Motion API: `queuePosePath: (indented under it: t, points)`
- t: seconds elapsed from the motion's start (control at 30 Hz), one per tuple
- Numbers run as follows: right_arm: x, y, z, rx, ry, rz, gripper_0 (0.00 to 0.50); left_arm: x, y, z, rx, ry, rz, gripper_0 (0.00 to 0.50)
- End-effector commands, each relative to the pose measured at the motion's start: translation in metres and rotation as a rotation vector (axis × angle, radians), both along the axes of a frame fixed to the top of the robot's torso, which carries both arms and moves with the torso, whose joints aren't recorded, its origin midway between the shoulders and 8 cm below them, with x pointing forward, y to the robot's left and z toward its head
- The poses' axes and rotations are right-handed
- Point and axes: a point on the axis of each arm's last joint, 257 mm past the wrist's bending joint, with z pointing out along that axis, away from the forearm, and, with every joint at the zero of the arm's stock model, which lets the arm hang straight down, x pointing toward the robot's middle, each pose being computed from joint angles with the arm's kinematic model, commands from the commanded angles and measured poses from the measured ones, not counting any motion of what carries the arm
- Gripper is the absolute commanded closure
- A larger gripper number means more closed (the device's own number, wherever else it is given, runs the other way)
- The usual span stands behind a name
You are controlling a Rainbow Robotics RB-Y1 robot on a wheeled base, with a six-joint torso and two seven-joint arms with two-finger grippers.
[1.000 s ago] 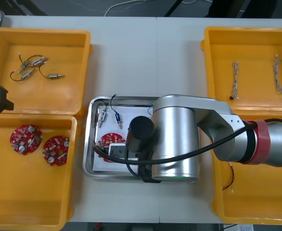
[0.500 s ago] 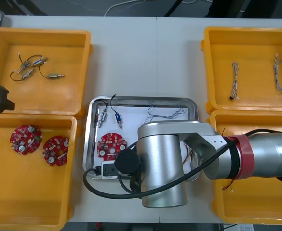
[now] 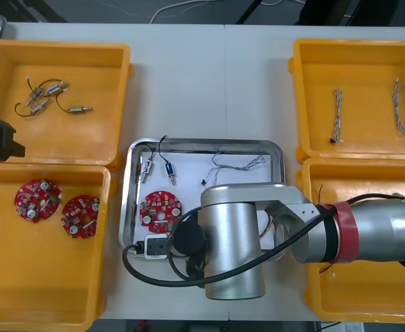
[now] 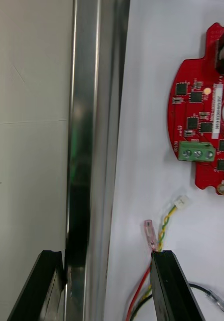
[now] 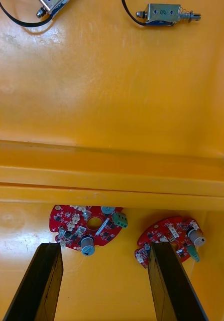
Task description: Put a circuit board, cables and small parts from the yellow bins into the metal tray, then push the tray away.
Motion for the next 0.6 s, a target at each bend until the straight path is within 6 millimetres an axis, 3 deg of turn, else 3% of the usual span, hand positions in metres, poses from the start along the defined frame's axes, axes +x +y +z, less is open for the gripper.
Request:
queuePosePath:
  t: [0.03,0.2,0.27,0.33,0.37,0.43,0.53,0.6]
  points:
    - [-0.011,0.005,-0.013,0.011,0.025,-0.016,0.0,-0.001,0.012,0.018,0.105,-0.041,-0.109,0.0]
    - [-0.009,0.001,-0.014,-0.002,0.019,-0.024,0.013,-0.001,0.012,0.018,0.105,-0.041,-0.109,0.0]
    - [-0.008,0.0,-0.013,-0.006,0.016,-0.026,0.087,-0.001,0.012,0.018,0.105,-0.041,-0.109,0.0]
    - [-0.009,0.0,-0.013,-0.009,0.016,-0.028,0.231,-0.001,0.012,0.018,0.105,-0.041,-0.109,0.0]
    - [-0.008,-0.001,-0.013,-0.01,0.014,-0.029,0.258,-0.001,0.012,0.018,0.105,-0.041,-0.109,0.0]
    - [-0.006,-0.001,-0.012,-0.008,0.006,-0.033,0.41,-0.001,0.012,0.018,0.105,-0.041,-0.109,0.0]
    - [-0.003,-0.001,-0.01,-0.006,-0.01,-0.034,0.489,-0.001,0.012,0.018,0.105,-0.041,-0.109,0.0]
    - [0.0,0.0,-0.009,-0.004,-0.02,-0.036,0.5,-0.001,0.012,0.018,0.105,-0.041,-0.109,0.0]
